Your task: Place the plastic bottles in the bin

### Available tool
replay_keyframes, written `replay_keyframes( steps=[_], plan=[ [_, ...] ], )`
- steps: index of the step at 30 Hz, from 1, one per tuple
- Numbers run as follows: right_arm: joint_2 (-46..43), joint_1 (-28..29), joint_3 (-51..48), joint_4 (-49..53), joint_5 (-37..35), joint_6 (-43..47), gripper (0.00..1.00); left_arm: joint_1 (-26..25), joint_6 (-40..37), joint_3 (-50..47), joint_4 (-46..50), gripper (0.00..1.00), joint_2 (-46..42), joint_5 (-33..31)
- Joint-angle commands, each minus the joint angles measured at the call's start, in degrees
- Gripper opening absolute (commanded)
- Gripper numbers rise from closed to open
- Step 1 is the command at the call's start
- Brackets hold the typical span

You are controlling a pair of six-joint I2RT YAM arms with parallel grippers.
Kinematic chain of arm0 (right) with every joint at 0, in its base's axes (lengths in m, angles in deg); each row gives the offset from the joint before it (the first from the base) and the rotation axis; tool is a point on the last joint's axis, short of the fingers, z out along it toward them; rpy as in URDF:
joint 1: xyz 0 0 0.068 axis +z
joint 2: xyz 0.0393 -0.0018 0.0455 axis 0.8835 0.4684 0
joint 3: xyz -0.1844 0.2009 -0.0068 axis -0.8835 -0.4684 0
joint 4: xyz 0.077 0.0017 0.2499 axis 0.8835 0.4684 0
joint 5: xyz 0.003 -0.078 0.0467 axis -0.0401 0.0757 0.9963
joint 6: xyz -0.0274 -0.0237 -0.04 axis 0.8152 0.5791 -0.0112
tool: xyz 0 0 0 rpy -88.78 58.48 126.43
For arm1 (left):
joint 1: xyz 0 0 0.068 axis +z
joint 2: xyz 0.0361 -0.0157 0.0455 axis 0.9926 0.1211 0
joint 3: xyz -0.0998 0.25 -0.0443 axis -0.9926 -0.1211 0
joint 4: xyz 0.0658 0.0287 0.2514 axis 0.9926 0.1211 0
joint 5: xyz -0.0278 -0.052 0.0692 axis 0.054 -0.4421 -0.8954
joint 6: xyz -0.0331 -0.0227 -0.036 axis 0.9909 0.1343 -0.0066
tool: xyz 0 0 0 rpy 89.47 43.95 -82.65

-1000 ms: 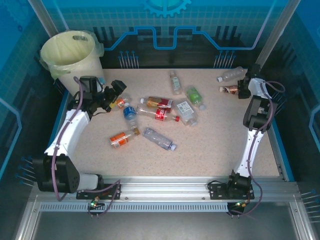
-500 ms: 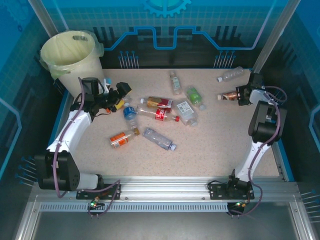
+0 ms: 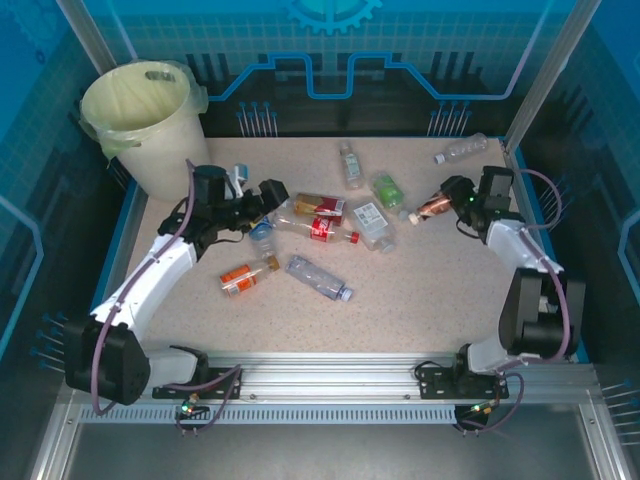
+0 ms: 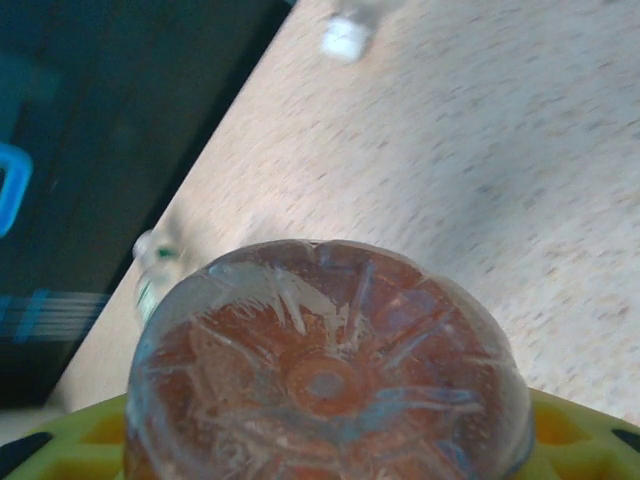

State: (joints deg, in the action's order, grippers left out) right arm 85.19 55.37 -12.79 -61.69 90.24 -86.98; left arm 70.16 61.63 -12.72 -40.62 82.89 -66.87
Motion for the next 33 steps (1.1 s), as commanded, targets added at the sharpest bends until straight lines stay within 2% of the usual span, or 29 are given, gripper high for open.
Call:
replay_keyframes(
  steps=[1, 3, 7, 12, 19, 28, 33],
  plan=[
    [-6.7, 3.3, -3.0, -1.4, 3.1, 5.6, 0.26, -1.9, -0.6, 3.0, 2.6, 0.99, 2.7, -1.7],
    [-10.5, 5.8, -4.9, -1.5, 3.5, 6.5, 0.25, -2.9, 0.8, 2.6, 0.1, 0.99, 3.9, -0.2],
    [-15.8, 10.6, -5.2, 0.5, 5.3, 8.9, 0.25, -6.0, 1.8, -0.7, -11.3, 0.99, 3.9, 3.7],
    [-18.9, 16.5, -4.0, 0.4, 8.7, 9.7, 0.26, -11.7, -5.0, 2.1, -12.5, 0.99, 5.5, 6.3],
    [-17.0, 22.8, 8.8, 4.7, 14.0, 14.1, 0.26, -19.6, -11.2, 7.8, -15.8, 0.99, 8.2, 10.9],
    [-11.7, 29.2, 17.8, 6.6, 17.4, 13.7, 0.26, -19.9, -8.2, 10.8, -25.3, 0.99, 12.4, 21.1],
    [-9.5, 31.7, 20.0, 7.6, 17.9, 14.6, 0.26, -19.9, -7.2, 9.8, -28.9, 0.95, 11.9, 22.6]
  ],
)
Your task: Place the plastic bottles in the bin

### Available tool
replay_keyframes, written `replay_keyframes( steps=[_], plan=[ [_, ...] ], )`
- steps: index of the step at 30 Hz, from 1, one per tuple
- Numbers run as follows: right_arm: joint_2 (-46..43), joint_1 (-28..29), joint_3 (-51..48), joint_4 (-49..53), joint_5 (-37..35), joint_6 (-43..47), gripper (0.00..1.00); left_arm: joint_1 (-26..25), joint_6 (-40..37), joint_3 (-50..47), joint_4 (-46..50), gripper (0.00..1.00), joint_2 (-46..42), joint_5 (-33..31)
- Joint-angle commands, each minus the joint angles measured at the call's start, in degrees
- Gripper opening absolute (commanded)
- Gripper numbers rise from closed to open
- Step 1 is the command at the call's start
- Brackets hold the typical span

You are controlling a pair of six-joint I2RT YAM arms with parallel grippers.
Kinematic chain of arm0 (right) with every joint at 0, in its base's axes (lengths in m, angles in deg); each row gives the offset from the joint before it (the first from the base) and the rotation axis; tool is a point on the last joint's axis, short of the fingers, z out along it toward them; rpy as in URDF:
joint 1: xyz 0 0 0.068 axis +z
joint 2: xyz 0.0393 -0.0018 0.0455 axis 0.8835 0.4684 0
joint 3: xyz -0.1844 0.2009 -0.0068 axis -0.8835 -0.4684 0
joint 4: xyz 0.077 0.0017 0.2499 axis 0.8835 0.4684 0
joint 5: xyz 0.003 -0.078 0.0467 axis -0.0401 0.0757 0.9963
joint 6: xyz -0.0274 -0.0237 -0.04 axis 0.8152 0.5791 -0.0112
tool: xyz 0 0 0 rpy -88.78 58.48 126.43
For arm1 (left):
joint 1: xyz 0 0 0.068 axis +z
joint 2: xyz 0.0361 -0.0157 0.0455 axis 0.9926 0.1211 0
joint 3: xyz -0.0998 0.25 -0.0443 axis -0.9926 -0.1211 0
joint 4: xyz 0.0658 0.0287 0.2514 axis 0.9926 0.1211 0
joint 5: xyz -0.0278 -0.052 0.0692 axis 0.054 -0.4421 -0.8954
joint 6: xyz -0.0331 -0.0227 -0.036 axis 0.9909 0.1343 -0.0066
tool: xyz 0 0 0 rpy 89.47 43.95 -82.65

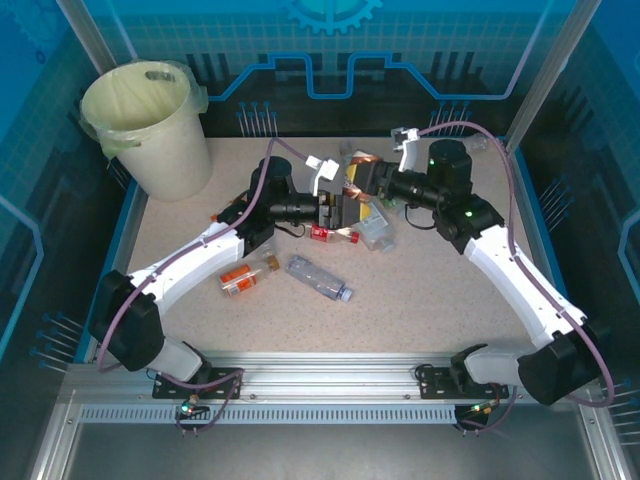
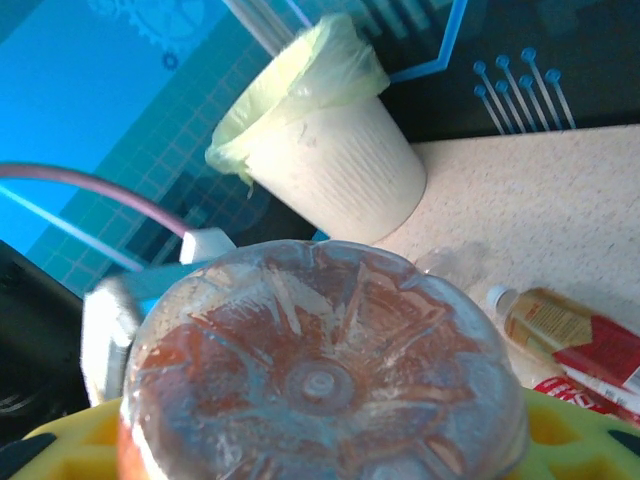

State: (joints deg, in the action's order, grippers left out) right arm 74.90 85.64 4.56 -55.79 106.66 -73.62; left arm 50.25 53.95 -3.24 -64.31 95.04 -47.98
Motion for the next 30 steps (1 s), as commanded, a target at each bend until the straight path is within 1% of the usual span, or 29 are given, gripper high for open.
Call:
replay_keyframes(
  steps=[1, 4, 8, 9, 11, 14, 17, 20, 22, 24, 26, 28, 29, 30],
  plan=[
    [1.1, 1.8, 2.9, 1.8, 1.5, 1.4, 0.26, 0.0, 1.0, 0.2, -6.3, 0.93, -0.1, 4.6],
    [1.6, 2.5, 3.3, 2.4, 1.8, 1.7, 0.27, 0.0, 2.1, 0.1, -8.1, 0.84, 0.2, 6.1],
    [2.1, 3.2, 3.4, 4.3, 1.2, 2.0, 0.28, 0.0, 2.9, -0.5, -9.6, 0.67, 0.2, 5.7],
    [2.1, 3.3, 3.4, 5.0, 0.7, 2.2, 0.29, 0.0, 2.8, -0.8, -9.5, 0.64, 0.0, 4.9],
    [2.1, 3.4, 3.3, 5.7, 0.4, 2.5, 0.32, 0.1, 1.9, -0.8, -7.6, 0.62, -0.4, 2.4],
    [2.0, 3.4, 3.5, 7.1, -1.1, 2.2, 0.38, 0.1, -1.2, -0.2, -1.9, 0.55, -1.0, -3.6],
    [2.3, 3.3, 4.5, 8.9, -2.0, 2.1, 0.48, 0.1, -2.4, -0.2, 0.7, 0.5, -1.3, -7.2],
    [2.7, 3.3, 5.4, 9.9, -2.0, 1.4, 0.65, 0.1, -2.4, -0.7, 1.7, 0.5, -1.5, -10.4],
    [2.6, 3.2, 6.0, 10.8, -3.4, 0.3, 0.76, 0.2, -2.8, -0.9, 3.1, 0.5, -1.6, -12.7],
    [2.4, 3.2, 6.3, 10.6, -4.1, -0.5, 0.83, 0.3, -3.4, -0.9, 4.8, 0.49, -1.8, -14.8],
    [2.1, 3.1, 6.4, 10.4, -5.4, -1.3, 0.88, 0.2, -4.1, -1.2, 5.9, 0.48, -2.2, -16.9],
    [1.7, 3.0, 6.4, 10.1, -7.2, -1.6, 0.97, 0.3, -4.9, -1.4, 7.6, 0.47, -2.7, -19.9],
    [1.4, 3.0, 6.4, 10.1, -8.1, -1.7, 1.0, 0.5, -5.3, -1.3, 8.4, 0.47, -3.0, -21.0],
    [1.2, 3.1, 6.3, 10.1, -9.1, -1.7, 1.0, 0.6, -5.5, -1.3, 9.3, 0.46, -3.2, -22.1]
  ],
)
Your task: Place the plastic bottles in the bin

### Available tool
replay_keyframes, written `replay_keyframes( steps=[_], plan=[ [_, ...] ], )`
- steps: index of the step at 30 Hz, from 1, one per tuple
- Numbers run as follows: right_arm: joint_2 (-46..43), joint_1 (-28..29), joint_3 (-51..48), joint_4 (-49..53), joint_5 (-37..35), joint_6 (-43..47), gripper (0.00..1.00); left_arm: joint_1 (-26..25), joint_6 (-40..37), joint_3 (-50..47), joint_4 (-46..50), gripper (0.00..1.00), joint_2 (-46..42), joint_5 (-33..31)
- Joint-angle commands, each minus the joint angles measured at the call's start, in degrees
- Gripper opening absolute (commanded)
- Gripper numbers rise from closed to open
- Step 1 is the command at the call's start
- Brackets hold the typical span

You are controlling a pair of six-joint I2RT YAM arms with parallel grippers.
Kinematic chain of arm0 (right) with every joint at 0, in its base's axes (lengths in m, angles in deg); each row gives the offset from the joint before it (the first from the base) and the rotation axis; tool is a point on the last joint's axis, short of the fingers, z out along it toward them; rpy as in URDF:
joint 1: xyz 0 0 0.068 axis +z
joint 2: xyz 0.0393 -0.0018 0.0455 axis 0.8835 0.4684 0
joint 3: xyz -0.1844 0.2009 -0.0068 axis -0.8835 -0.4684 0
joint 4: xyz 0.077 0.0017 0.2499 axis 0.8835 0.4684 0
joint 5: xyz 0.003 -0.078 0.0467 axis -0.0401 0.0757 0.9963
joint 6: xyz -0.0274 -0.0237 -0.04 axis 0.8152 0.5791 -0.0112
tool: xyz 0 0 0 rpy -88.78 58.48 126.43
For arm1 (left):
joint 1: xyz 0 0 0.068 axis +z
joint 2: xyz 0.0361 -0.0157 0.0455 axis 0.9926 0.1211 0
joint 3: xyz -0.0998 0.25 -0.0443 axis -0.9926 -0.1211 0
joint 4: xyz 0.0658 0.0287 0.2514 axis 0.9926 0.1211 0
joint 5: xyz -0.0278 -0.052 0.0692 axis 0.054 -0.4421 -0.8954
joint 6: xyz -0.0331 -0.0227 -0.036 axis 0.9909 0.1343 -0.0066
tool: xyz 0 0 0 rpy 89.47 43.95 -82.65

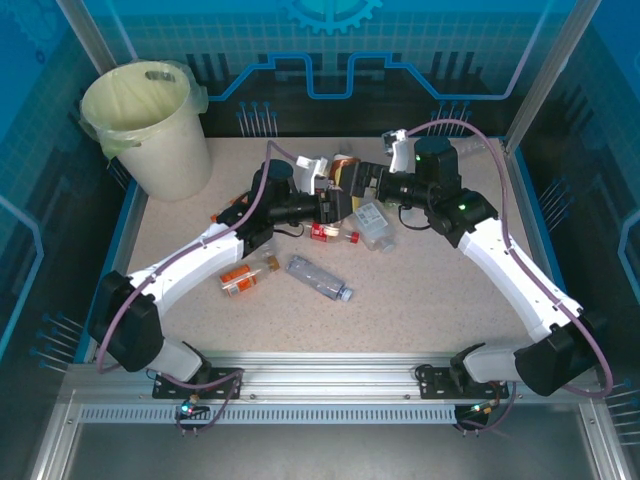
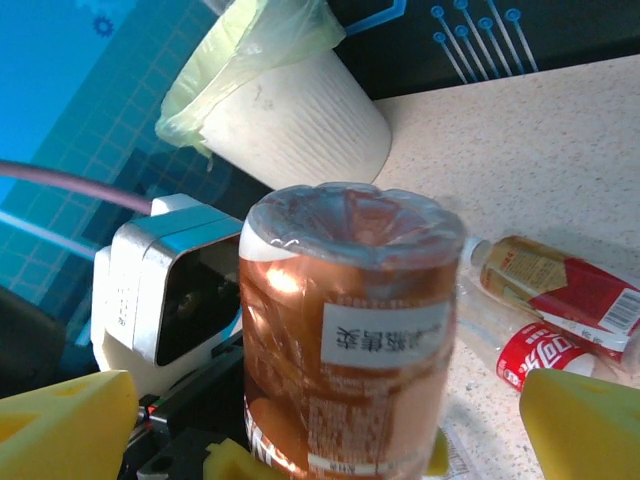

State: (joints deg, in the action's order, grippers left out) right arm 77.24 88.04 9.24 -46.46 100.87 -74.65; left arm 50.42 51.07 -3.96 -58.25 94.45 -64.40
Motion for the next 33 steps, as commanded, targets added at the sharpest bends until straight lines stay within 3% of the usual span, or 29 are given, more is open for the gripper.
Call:
replay_keyframes(
  steps=[1, 7, 22, 28, 33],
  plan=[
    [-1.5, 0.6, 1.6, 0.9, -4.4, -0.7, 1.0, 0.7, -2.6, -0.6, 3.9, 0.46, -2.9, -6.7],
    [-4.4, 0.6, -0.5, 1.7, -11.0, -0.2, 1.0, 2.4, -3.0, -1.0, 7.1, 0.46, -4.2, -11.6],
    [-10.1, 0.2, -7.0, 5.0, -26.1, -1.1, 1.0, 10.9, -9.3, 1.1, 22.2, 0.46, -13.6, -37.2],
    [-10.3, 0.1, -8.4, 5.8, -27.7, -1.4, 1.0, 16.1, -16.4, 2.5, 21.5, 0.46, -16.9, -45.9],
    [-10.4, 0.0, -7.9, 6.9, -29.0, -1.7, 1.0, 18.7, -26.2, 5.9, 15.8, 0.46, -15.6, -59.9]
  ],
)
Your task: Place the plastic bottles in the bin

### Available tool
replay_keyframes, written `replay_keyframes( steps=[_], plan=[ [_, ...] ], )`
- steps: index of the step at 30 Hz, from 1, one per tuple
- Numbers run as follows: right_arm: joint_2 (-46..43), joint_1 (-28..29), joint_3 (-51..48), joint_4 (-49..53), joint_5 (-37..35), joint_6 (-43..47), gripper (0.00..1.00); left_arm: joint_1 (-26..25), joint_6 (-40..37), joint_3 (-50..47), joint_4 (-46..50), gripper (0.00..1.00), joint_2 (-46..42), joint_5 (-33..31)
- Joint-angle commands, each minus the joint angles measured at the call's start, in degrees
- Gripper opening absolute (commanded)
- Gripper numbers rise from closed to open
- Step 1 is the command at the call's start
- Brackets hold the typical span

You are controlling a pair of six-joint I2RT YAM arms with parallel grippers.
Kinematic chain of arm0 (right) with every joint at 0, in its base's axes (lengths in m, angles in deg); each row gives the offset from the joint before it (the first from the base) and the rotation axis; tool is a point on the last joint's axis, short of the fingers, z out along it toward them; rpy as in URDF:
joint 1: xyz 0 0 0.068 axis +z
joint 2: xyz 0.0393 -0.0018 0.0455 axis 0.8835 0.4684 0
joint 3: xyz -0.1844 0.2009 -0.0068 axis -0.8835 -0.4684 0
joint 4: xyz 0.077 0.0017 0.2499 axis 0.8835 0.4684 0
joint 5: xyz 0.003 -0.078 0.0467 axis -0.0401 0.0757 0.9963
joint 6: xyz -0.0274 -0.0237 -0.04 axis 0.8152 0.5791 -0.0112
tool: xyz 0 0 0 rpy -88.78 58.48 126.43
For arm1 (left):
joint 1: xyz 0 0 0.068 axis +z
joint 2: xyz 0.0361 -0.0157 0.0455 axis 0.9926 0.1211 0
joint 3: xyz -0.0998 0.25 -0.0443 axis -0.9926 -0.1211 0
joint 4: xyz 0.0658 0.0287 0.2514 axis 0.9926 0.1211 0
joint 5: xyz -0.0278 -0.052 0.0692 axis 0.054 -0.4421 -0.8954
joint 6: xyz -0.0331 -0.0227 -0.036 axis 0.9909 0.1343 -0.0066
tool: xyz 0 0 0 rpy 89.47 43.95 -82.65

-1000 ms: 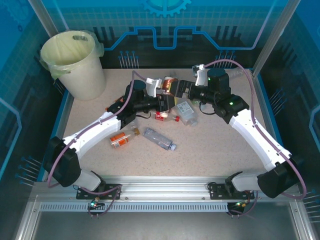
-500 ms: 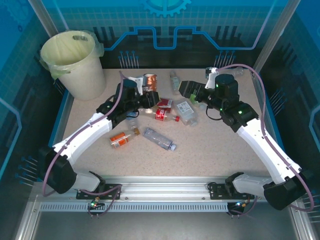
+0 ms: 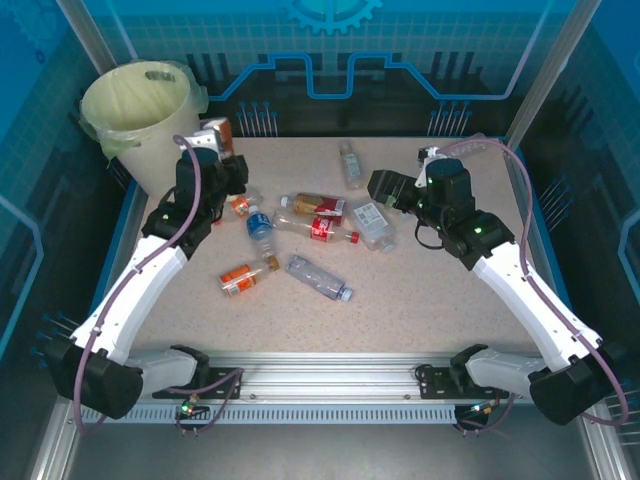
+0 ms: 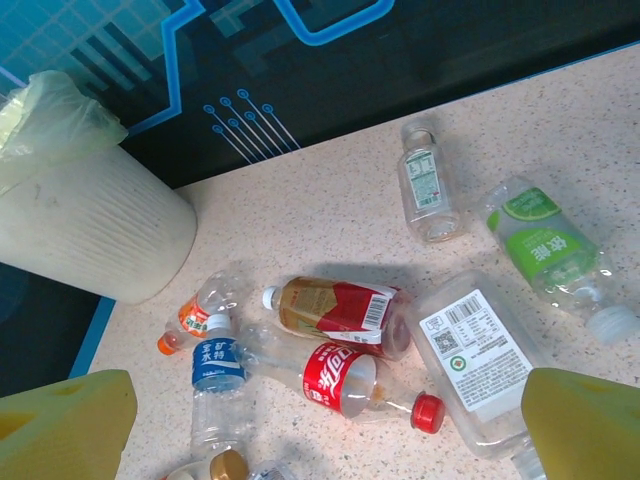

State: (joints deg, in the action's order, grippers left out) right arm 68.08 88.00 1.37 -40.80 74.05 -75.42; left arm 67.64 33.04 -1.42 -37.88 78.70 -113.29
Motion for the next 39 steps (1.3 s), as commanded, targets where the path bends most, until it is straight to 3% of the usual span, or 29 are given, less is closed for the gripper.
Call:
replay_keyframes(
  steps=[1, 8, 16, 22, 29, 36, 39],
  plan=[
    [-1.4, 0.1, 0.1, 1.4, -2.3, -1.1, 1.0, 2.6, -9.0, 4.0, -5.6, 0.46, 0.7, -12.0],
    [-2.6, -1.0, -0.3, 1.3, -2.5, -2.2, 1.0, 13.2, -9.2, 10.4, -8.7, 0.46, 7.4, -9.5],
    [-3.1, -1.8, -0.5, 2.9, -2.3, -2.0, 1.0, 23.2, -2.6, 22.4, -2.2, 0.46, 20.9, -0.3],
    [-3.7, -2.8, -1.0, 3.7, -1.9, -2.6, 1.0, 25.3, -2.2, 33.3, 4.9, 0.46, 32.0, 3.8],
    [-4.4, -3.7, -1.8, 4.5, -2.9, -3.8, 1.0, 27.3, -2.9, 49.7, 19.4, 0.46, 44.1, 3.2],
    [-7.1, -4.5, -4.0, 3.5, -3.4, -5.3, 1.0, 29.9, -2.1, 57.7, 24.8, 0.47, 49.3, 1.4],
    [-7.9, -4.9, -4.5, 3.8, -4.0, -5.5, 1.0, 30.3, -2.6, 58.6, 24.9, 0.46, 48.0, 5.6]
  ],
)
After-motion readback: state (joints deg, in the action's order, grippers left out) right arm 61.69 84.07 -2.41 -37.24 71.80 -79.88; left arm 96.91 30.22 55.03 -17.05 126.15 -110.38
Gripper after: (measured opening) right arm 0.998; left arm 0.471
